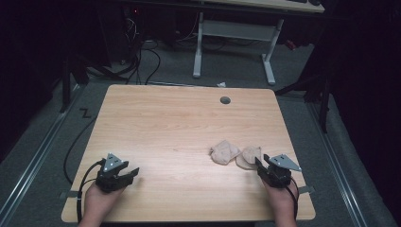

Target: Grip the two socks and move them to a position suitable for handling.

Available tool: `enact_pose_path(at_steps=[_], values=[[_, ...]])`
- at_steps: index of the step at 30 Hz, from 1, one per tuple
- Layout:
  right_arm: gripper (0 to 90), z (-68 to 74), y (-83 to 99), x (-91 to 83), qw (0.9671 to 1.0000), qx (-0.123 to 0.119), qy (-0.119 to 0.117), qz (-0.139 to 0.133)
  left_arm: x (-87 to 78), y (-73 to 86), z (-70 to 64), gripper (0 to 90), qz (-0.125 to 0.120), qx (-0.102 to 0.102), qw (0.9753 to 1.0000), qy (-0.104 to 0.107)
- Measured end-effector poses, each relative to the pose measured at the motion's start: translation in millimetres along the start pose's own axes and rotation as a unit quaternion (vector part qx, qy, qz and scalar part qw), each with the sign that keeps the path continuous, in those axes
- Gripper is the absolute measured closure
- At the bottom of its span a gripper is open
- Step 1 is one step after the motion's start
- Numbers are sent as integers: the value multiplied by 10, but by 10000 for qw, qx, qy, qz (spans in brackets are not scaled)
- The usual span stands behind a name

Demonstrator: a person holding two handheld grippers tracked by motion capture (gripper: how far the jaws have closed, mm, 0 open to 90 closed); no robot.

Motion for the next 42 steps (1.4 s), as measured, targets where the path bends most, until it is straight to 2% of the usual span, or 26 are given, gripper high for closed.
enact_pose_path(at_steps=[5,11,13,16,17,18,20,21,24,27,34,36,38,41,42], values=[[620,21,13,-5,9999,-56,-98,19,-16,-35,-19,461,-141,25,9999,-94],[636,-10,16,-26,9998,-23,-181,29,40,-33,-57,478,-19,78,10000,-16],[663,-16,5,-30,9998,-11,-209,33,40,-37,-70,480,-10,96,10000,-15],[803,-17,-43,12,9996,-73,-273,52,30,-32,-85,521,3,147,9999,69],[858,-24,-80,53,9995,-136,-267,112,27,-29,-87,564,4,145,9998,97],[899,-53,-139,136,9994,-73,-263,196,23,-25,-89,600,-14,133,9998,122],[899,-72,-163,196,9994,-22,-236,241,9,-19,-93,608,-47,106,9998,172],[899,-81,-162,332,9985,5,-246,499,5,-17,-98,636,-66,111,9998,182],[898,-40,-83,459,9955,-115,-296,888,3,-15,-110,628,-55,139,9997,201],[895,-7,-6,499,9935,-299,-269,1061,14,-16,-111,595,-16,141,9997,202],[895,-39,60,376,9930,-446,-206,1077,22,-12,-146,565,-4,178,9995,259],[895,-76,128,264,9925,-406,-342,1103,29,-31,-158,557,-11,190,9993,325],[895,-69,146,230,9923,-366,-408,1114,37,-40,-166,553,-19,201,9992,351],[896,17,179,150,9913,-359,-625,1101,85,-72,-203,546,-21,259,9988,425],[896,122,174,100,9893,-466,-834,1104,123,-88,-235,542,2,287,9985,474]])
Point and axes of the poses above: each handheld gripper's, and its own axes: x roughly forward along the jaws, y roughly out of its underside, z roughly to its left, the point moved 1 cm from there along x, roughly forward along the jaws, and after that the axes turned 15 degrees about y, right-handed, at the moved point
